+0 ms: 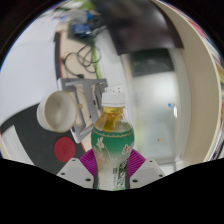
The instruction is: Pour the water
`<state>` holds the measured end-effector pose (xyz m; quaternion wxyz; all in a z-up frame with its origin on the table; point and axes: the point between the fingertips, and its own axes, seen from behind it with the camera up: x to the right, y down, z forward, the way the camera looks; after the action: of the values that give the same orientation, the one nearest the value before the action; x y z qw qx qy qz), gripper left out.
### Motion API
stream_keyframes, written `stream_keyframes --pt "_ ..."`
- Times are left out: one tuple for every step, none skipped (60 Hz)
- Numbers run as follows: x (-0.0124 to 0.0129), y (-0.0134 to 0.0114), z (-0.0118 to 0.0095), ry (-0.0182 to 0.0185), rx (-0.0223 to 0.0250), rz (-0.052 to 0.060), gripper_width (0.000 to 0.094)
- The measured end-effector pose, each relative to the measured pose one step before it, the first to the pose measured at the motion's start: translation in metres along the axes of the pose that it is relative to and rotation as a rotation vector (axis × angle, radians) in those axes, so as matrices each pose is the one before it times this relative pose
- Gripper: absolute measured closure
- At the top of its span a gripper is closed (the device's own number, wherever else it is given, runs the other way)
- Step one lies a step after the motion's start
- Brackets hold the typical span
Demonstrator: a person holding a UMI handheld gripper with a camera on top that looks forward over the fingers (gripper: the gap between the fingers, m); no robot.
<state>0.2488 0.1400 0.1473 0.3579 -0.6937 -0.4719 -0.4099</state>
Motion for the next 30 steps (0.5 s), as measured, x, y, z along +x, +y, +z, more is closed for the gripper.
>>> stream_keyframes --pt "0.00277 0.00281 0.00114 -0.03435 0.01190 0.0782 0.0578" --pt "0.00035 0.00043 -0.00110 -0.01294 0.00186 0.0771 0.0578" --pt "0.00004 -0.00025 -0.00131 -0.01459 0.00524 0.0773 0.0577" --pt "-0.00026 -0.00156 -0.00125 -0.01649 0.00922 0.0776 0.0577" --pt "-0.00160 -0.00262 -0.00095 -0.01940 0.01382 0.0790 0.0577" --pt "-0.00307 -0.00335 -0.00020 -0.02285 0.01884 0.0808 0.0577" --pt "-0.00180 -0.00244 0.00126 -0.02793 0.02224 0.0843 0.0576" --pt "-0.00172 -0.00410 -0.00036 -0.02185 0.02183 0.0806 0.0577" --pt "-0.00830 -0.00674 -0.00461 0.01940 0.01724 0.0706 0.0575" --pt "-0.00087 -0.00380 0.00012 -0.01482 0.02082 0.0755 0.0576" --pt "0.01042 -0.00083 0.00002 -0.04721 0.02454 0.0690 0.0575" --pt "0.00118 -0.00211 -0.00024 -0.01398 0.01974 0.0636 0.0576" --pt "0.00112 -0.00171 0.00038 -0.01056 0.01614 0.0587 0.0575" --pt "0.00150 -0.00122 0.00020 -0.00802 0.01633 0.0522 0.0575" --pt "0.00169 -0.00172 0.00016 -0.00533 0.01795 0.0469 0.0574" --pt "0.00388 -0.00140 0.00045 -0.00812 0.01708 0.0393 0.0575" --pt "0.00255 -0.00083 0.00071 -0.00276 0.01706 0.0353 0.0574" --pt "0.00330 0.00009 0.00050 -0.00492 0.01601 0.0303 0.0574" --pt "-0.01214 0.00120 -0.00033 0.03935 0.03079 0.0255 0.0576" --pt "0.01220 -0.00140 0.00282 -0.02540 0.00436 0.0243 0.0576" --pt "0.00073 0.00161 -0.00003 0.00401 0.01781 0.0193 0.0576" --pt "0.00352 0.00100 0.00082 0.00160 0.01079 0.0163 0.0575" --pt "0.00293 0.00103 0.00100 0.00384 0.01064 0.0144 0.0576" --pt "0.00175 0.00127 0.00109 0.00323 0.01141 0.0109 0.0575" --pt "0.00127 0.00154 0.00109 0.00026 0.01026 0.0078 0.0576" --pt "0.00054 0.00209 0.00138 -0.00149 0.00817 0.0044 0.0576" --pt "0.00049 0.00239 0.00165 -0.00016 0.00657 0.0035 0.0575" --pt "-0.00133 0.00210 0.00184 0.00801 0.00676 0.0033 0.0576" --pt "0.00119 0.00327 0.00183 0.00049 0.00294 0.0005 0.0575" --pt "-0.00005 0.00367 0.00180 -0.00104 0.00293 -0.0009 0.0576"
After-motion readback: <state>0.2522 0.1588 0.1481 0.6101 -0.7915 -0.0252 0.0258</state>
